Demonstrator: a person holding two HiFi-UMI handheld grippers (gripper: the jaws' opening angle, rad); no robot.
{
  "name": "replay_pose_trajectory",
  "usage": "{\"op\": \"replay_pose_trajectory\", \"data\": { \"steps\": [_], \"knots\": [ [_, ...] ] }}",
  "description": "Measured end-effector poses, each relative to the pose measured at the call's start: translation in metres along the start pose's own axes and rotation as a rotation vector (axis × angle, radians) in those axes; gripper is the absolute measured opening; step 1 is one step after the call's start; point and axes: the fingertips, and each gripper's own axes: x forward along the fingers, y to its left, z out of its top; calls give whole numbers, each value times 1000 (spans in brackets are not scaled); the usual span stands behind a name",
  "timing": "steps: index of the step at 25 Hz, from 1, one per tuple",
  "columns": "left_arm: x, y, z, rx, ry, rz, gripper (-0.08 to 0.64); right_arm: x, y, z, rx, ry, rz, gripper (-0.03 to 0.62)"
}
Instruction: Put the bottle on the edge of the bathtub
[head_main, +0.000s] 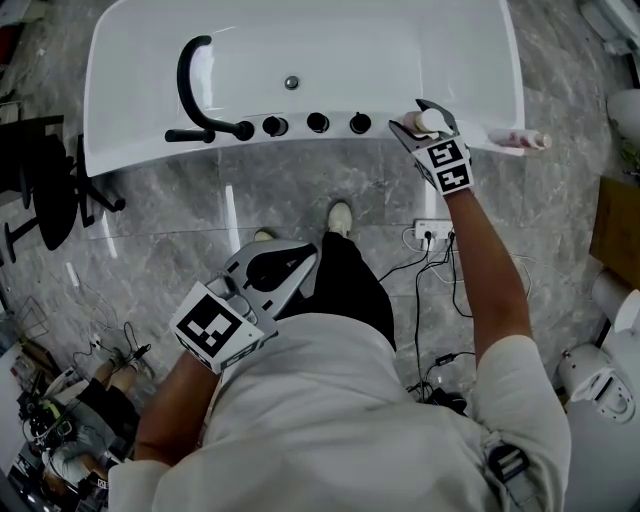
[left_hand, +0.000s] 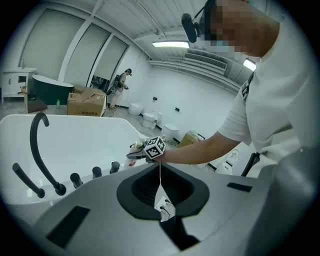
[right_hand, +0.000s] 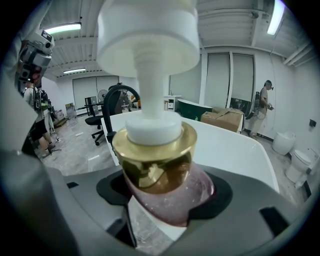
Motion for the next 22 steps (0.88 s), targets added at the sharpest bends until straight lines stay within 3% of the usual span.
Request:
{"op": "replay_pose_trajectory", "data": {
  "steps": [11, 22],
  "knots": [
    [-3, -8, -2, -16, 18, -2, 20, -3, -4, -2, 29, -28, -18, 324],
    [-1, -17, 2, -1, 30, -30, 20, -8, -5, -12, 56, -4, -42, 385]
  ]
}}
